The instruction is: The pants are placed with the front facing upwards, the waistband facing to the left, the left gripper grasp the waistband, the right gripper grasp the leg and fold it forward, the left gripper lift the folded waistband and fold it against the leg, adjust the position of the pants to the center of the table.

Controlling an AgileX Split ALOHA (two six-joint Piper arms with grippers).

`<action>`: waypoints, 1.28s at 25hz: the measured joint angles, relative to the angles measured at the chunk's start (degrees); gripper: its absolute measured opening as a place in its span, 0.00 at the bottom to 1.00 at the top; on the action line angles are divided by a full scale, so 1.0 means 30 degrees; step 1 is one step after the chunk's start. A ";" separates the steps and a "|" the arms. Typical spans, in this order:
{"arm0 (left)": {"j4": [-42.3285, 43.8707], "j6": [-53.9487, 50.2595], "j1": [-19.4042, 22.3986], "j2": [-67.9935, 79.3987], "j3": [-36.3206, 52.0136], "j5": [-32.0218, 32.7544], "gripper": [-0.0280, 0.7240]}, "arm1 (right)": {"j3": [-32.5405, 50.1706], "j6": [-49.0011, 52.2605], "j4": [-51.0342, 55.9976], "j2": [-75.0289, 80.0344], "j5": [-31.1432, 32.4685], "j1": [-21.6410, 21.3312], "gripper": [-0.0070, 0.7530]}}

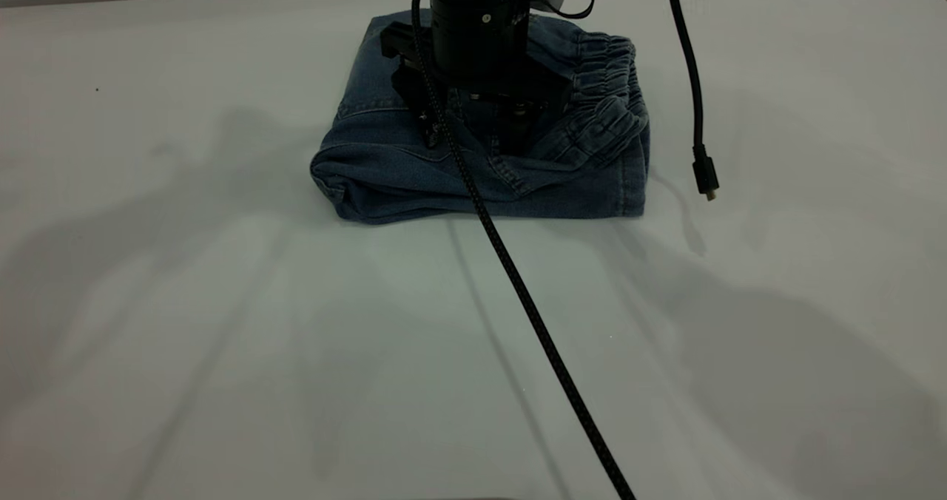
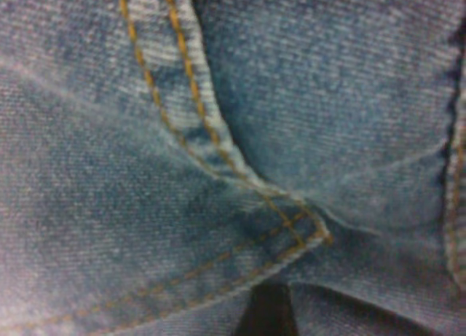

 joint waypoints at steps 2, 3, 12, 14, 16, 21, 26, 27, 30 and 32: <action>0.0000 0.0000 0.0000 0.0000 0.0000 0.0000 0.81 | -0.0753 -0.1060 -0.0516 0.0057 0.0331 0.0002 0.71; 0.0000 0.0000 0.0000 0.0000 0.0000 0.0000 0.81 | -0.1286 -0.1859 -0.0599 0.0057 0.0433 0.0002 0.71; 0.0115 0.0000 0.0000 -0.0642 0.0000 0.0230 0.81 | -0.6909 -1.4002 0.2095 -0.1952 0.0701 -0.0016 0.71; 0.0275 0.0000 0.0000 -0.1408 0.0000 0.0616 0.81 | -0.7131 -1.6183 0.3312 -0.2930 0.0819 -0.0016 0.71; 0.0756 -0.0099 0.0000 -0.2443 0.0000 0.1232 0.81 | -0.7209 -1.7875 0.4482 -0.3937 0.0952 -0.0016 0.71; 0.3465 -0.1661 0.0000 -0.5186 0.0000 0.3326 0.81 | -0.7209 -1.9724 0.5388 -0.6173 0.1099 0.0003 0.71; 0.6302 -0.3619 0.0000 -0.8121 0.0000 0.5101 0.81 | -0.7209 -2.0517 0.4765 -0.8636 0.1230 0.0003 0.71; 0.6699 -0.3934 0.0000 -0.8649 0.0000 0.5101 0.81 | -0.7209 -2.0565 0.4632 -0.9174 0.1267 0.0003 0.71; 0.7998 -0.4811 0.0000 -1.0497 0.0000 0.5117 0.81 | -0.7209 -2.0603 0.4009 -1.0736 0.1358 0.0003 0.71; 0.8871 -0.5514 0.0000 -1.1621 0.0000 0.5117 0.81 | -0.7018 -2.0647 0.3430 -1.1869 0.1365 0.0003 0.71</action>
